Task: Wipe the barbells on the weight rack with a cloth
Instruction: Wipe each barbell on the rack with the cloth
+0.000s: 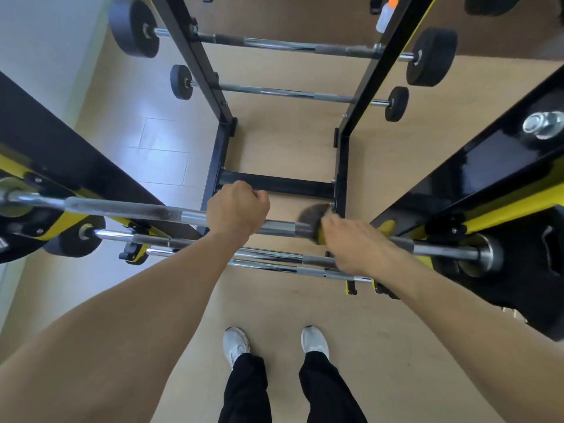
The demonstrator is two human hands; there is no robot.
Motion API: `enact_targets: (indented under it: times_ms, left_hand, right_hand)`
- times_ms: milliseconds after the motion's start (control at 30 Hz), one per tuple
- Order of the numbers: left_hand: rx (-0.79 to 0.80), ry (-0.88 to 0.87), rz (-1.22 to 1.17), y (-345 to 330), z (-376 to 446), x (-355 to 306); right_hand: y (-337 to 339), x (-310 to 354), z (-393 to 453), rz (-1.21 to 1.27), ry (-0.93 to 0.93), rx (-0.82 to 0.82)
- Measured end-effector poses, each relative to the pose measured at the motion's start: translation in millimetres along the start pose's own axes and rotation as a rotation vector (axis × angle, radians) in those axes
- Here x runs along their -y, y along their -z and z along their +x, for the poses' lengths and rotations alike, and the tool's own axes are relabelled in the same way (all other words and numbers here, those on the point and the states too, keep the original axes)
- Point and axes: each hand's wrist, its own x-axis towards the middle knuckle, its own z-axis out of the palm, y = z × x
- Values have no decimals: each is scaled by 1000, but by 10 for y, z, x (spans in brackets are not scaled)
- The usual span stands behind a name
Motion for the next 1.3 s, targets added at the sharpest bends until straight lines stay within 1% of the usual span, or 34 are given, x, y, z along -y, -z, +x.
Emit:
enact_targets:
  times_ms: [67, 167, 233, 300, 400, 467, 533, 633, 700, 767, 800, 867, 967, 1033, 1100, 1200, 1300]
  left_hand:
    - [-3, 4, 2, -7, 4, -1]
    - [-2, 12, 7, -11, -4, -6]
    - [2, 18, -3, -13, -3, -5]
    - [-4, 27, -14, -11, -5, 1]
    - [-12, 29, -30, -3, -6, 13]
    - [-13, 27, -30, -4, -17, -1]
    - [-19, 31, -25, -8, -15, -15]
    - [-21, 41, -21, -13, -14, -16]
    - [-22, 35, -18, -16, -3, -21]
    - [-34, 36, -17, -17, -5, -24]
    - [-36, 36, -14, -14, -7, -23]
    - [-20, 28, -18, -18, -5, -6]
    - [-18, 24, -36, -14, -9, 20]
    - [-24, 25, -42, -15, -8, 25]
    - [-27, 36, -49, -20, -19, 12]
    - [-26, 52, -31, -6, -11, -12]
    - [-3, 39, -5, -7, 0, -18]
  right_hand:
    - [-33, 175, 242, 144, 84, -40]
    - [-127, 316, 425, 84, 171, -126]
    - [-178, 205, 304, 51, 187, -196]
    - [-229, -94, 63, -16, 149, -219]
    - [-252, -576, -329, -127, 9, -175]
    - [-235, -690, -422, -146, -29, -159]
    - [-201, -586, -325, -114, -15, -148]
    - [-149, -145, 88, -23, 53, -168]
    - [-73, 225, 360, 102, 81, -165]
    - [-20, 457, 513, 201, 81, -121]
    - [-22, 483, 529, 203, 62, -113]
    - [-86, 336, 397, 134, -19, -147]
    - [-232, -163, -55, -26, -150, -225]
    - [-305, -461, -347, -77, -152, -278]
    - [-349, -564, -448, -108, -156, -317]
    - [-333, -305, -264, -134, -251, -374]
    - [-275, 145, 144, -25, -353, -390]
